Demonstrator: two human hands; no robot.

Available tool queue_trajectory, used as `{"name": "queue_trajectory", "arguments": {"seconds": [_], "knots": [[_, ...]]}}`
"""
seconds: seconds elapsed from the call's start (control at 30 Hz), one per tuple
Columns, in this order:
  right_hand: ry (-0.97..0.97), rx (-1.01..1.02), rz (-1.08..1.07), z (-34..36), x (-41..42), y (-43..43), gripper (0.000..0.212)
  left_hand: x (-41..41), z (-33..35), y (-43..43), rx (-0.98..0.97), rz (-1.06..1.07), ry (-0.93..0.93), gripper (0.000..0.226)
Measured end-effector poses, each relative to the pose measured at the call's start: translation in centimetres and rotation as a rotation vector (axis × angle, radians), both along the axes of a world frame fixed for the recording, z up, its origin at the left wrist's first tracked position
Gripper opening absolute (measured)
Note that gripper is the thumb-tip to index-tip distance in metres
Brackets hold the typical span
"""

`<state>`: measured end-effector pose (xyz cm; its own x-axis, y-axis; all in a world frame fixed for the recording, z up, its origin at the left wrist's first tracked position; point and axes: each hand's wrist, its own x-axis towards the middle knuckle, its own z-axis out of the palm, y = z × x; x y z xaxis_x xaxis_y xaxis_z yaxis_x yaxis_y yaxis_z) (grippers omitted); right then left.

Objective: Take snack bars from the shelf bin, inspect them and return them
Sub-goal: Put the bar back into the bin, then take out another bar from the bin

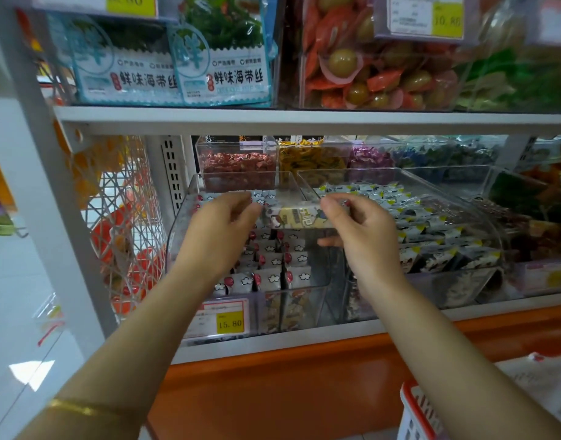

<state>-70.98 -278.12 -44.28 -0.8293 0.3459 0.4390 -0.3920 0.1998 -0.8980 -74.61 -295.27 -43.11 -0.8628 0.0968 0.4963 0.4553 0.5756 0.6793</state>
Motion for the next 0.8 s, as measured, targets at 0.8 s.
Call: {"name": "queue_trajectory", "arguments": {"seconds": [0.8], "knots": [[0.065, 0.111, -0.140, 0.3, -2.2, -0.3, 0.030, -12.4, -2.3, -0.2, -0.979, 0.070, -0.284, 0.069]]}}
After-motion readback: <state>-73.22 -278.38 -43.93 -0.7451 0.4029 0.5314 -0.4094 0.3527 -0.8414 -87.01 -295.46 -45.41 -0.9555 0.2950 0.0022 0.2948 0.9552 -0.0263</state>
